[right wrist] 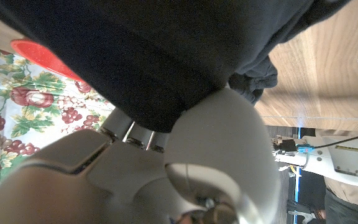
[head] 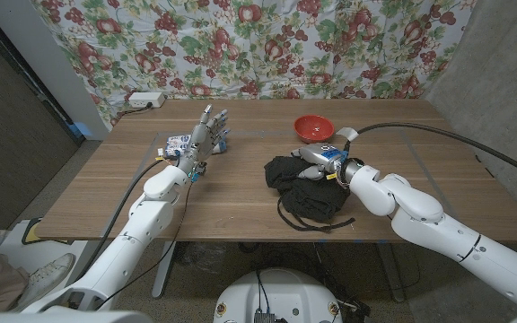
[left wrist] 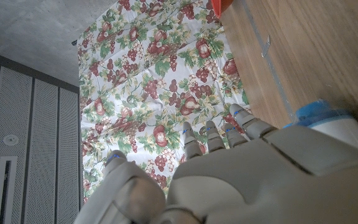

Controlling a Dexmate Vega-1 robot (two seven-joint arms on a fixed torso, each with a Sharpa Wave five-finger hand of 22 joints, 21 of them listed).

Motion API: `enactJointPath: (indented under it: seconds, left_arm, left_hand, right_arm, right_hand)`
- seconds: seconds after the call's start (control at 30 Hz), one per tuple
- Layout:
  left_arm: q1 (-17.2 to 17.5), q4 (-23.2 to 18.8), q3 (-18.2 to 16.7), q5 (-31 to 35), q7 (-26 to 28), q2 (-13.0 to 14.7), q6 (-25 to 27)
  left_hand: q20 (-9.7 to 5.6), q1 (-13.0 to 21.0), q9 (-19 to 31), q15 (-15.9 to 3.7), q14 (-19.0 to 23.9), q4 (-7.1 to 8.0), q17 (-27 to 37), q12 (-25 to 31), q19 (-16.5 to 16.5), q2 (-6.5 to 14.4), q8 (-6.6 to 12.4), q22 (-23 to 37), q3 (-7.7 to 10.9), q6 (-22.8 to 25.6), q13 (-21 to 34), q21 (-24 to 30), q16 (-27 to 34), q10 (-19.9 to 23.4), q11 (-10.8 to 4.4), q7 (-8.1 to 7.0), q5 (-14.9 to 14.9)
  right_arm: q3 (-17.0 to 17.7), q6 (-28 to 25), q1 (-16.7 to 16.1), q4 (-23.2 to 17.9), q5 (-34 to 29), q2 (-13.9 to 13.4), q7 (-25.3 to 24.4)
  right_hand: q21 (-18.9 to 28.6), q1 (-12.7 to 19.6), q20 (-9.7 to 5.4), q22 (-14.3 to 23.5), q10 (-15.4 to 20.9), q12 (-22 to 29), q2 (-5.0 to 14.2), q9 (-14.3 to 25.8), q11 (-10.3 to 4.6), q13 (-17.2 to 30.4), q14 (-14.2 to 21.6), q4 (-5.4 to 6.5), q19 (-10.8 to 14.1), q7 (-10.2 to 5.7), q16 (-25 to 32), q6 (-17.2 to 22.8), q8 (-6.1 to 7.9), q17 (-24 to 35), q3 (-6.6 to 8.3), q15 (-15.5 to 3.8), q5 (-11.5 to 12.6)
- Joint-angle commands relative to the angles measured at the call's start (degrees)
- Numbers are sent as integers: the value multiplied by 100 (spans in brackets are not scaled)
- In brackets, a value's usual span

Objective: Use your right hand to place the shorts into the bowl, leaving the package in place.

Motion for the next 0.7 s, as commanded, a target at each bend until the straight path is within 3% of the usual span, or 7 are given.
enactJointPath:
  seconds: [0.03,0.7]
  left_arm:
    - [23,-28,16,-16,-4,17,-17]
    - [-71,110,13,-37,-70,0,-44]
  left_hand:
    - [-20,-45,26,35,-26,2,13,37,24,10,-21,15,-33,48,15,48,25,40,11,-6,48]
    - [-18,-43,26,31,-27,6,13,34,22,16,-21,14,-55,49,15,47,24,39,19,-3,52]
  right_arm:
    - [230,-125,-96,-258,2,-124,-112]
    - [390,-394,131,-411,220,-181,153]
  right_hand:
    - [69,418,-617,25,315,9,348,2,-229,41,285,-15,-11,-24,-2,59,11,41,80,-875,-39]
    - [258,446,-602,-8,346,-77,335,37,-210,136,366,-1,-121,13,-66,78,9,125,218,-877,-184]
